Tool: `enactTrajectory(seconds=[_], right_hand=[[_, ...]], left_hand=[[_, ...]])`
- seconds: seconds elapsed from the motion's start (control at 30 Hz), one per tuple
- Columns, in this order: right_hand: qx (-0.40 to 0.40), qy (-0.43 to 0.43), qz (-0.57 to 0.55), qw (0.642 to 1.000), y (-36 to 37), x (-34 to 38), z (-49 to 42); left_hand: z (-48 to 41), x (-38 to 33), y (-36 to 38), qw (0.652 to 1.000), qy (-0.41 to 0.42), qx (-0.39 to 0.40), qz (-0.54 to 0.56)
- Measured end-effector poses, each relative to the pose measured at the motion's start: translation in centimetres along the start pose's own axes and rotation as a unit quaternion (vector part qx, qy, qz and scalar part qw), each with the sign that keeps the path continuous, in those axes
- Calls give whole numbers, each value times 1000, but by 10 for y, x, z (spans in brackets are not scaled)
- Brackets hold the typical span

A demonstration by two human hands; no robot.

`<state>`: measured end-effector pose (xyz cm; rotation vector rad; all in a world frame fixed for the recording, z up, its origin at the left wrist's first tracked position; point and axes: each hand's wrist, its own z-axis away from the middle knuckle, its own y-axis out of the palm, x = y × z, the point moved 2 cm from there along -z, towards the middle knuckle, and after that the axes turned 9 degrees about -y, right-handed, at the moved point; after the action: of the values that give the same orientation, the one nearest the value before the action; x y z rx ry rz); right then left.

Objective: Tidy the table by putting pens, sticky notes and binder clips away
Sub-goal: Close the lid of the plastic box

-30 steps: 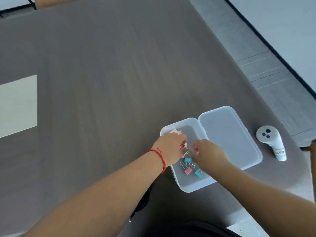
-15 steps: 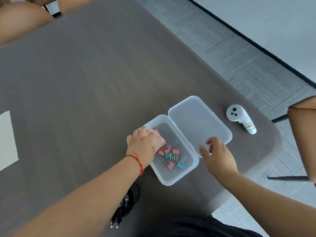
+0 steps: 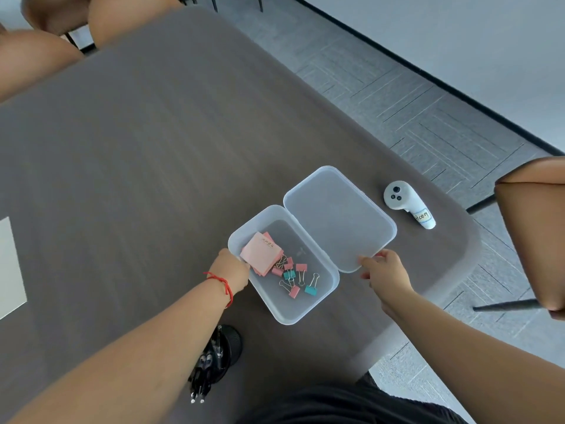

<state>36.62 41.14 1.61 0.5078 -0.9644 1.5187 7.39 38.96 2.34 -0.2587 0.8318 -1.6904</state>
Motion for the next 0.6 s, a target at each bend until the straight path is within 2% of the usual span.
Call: enactTrajectory(seconds=[0.13, 0.2, 0.27, 0.3, 0.37, 0.43, 0.5, 0.6], right_hand=[[-10, -91, -13, 996, -3, 7, 16], [5, -150, 36, 988, -3, 8, 26], [26, -236, 137, 962, -1, 5, 34], [31, -317, 198, 927, 0, 5, 38], [71, -492, 302, 813, 4, 0, 41], [121, -579, 376, 713, 12, -7, 41], [147, -599, 420, 665, 20, -11, 41], [165, -597, 465, 632, 28, -10, 41]], left_hand=[[17, -5, -5, 998, -11, 48, 41], [17, -3, -7, 998, -7, 46, 45], [18, -1, -9, 997, -11, 50, 62], [20, -1, -9, 996, -13, 56, 72], [24, -2, -11, 992, -21, 72, 101], [27, 0, -13, 983, -41, 95, 151], [26, 4, -16, 971, -75, 110, 198], [28, 8, -18, 965, -80, 136, 211]])
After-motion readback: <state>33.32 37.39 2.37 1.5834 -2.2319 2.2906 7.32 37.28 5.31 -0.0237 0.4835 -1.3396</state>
